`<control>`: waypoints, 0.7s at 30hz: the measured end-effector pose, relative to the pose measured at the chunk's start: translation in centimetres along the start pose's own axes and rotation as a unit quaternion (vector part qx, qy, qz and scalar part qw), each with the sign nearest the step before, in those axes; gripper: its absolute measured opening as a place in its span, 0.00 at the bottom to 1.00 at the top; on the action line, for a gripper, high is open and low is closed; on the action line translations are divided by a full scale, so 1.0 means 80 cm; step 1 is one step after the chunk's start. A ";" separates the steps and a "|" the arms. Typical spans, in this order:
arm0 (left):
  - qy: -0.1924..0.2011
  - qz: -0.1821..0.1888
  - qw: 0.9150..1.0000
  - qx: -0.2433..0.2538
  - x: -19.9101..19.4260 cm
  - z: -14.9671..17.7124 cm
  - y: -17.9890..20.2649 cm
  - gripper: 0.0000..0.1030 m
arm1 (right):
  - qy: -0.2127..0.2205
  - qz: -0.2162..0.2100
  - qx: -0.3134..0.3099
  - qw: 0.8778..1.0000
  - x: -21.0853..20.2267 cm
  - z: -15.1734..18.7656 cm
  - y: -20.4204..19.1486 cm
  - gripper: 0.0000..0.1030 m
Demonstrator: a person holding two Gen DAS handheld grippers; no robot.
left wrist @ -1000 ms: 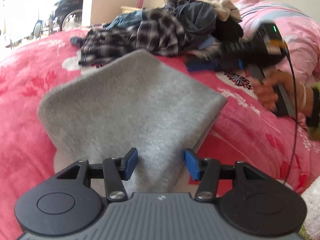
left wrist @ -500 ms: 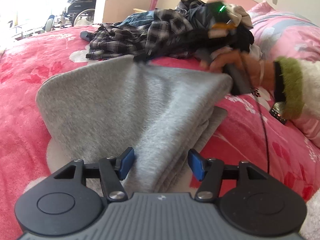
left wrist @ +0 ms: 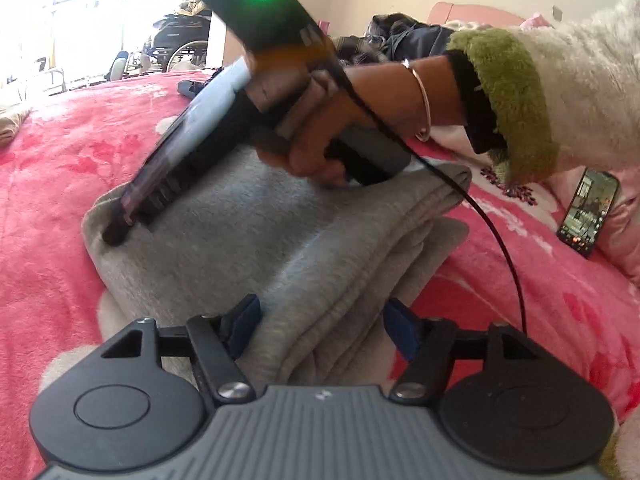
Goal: Fold clothes
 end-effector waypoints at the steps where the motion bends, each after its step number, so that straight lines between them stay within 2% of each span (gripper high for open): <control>1: 0.001 -0.001 1.000 0.001 0.000 0.000 0.000 0.67 | -0.001 -0.002 0.010 1.000 -0.009 -0.005 0.000 0.13; 5: 0.004 -0.006 1.000 0.008 0.002 0.002 0.001 0.67 | 0.024 -0.015 0.007 1.000 -0.042 -0.022 -0.020 0.15; 8: 0.004 -0.015 1.000 0.020 0.003 0.003 0.003 0.67 | -0.006 0.026 -0.023 0.999 -0.001 -0.030 -0.026 0.13; 9: 0.004 -0.017 1.000 0.022 0.003 0.003 0.004 0.67 | -0.006 0.033 -0.018 0.999 0.000 -0.031 -0.024 0.07; 12: 0.003 -0.021 0.999 0.025 0.004 0.003 0.007 0.67 | 0.003 0.047 0.006 0.999 -0.009 -0.031 -0.014 0.03; 17: -0.006 -0.024 0.999 0.031 0.003 0.000 0.010 0.67 | 0.019 0.069 0.047 0.996 -0.025 -0.033 0.003 0.07; 21: -0.010 -0.029 0.999 0.039 0.003 -0.001 0.011 0.67 | 0.007 0.062 0.113 0.992 -0.030 0.003 0.032 0.08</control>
Point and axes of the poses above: each gripper's, at about its wrist camera, not at the fingertips, and x roughly the way its jaws point, y to its right, z to its underside, the point moved 3 cm from there along x, roughly the way its jaws point, and after that the axes turned 10 degrees about -y, right-handed, at the moved point
